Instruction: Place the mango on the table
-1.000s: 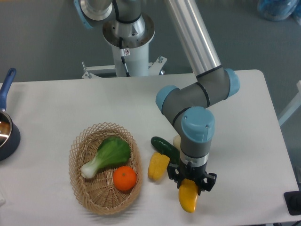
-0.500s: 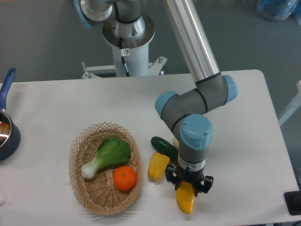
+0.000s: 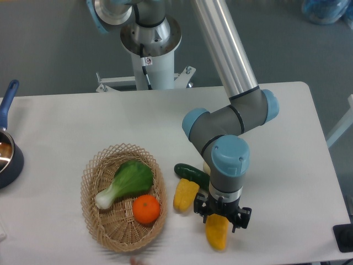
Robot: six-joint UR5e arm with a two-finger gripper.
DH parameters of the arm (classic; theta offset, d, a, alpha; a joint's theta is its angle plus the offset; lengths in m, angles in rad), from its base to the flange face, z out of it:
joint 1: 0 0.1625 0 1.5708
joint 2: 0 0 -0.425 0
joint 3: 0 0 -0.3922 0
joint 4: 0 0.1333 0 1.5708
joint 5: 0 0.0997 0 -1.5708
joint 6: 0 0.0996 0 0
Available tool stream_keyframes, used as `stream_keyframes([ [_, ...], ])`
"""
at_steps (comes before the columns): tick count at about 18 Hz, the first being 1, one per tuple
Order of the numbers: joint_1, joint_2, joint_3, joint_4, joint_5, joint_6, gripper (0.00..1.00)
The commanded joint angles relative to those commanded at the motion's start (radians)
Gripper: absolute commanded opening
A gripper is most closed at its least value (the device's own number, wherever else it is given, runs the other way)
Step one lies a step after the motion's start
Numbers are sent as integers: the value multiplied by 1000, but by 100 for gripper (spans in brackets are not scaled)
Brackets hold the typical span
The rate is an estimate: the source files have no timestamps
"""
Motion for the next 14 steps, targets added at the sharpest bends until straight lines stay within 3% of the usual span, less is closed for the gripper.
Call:
stream_keyframes([
  [5, 14, 23, 94, -2, 48, 53, 100],
  [7, 15, 49, 91, -3, 55, 118, 100],
  [14, 58, 113, 72, -5, 60, 123, 100],
])
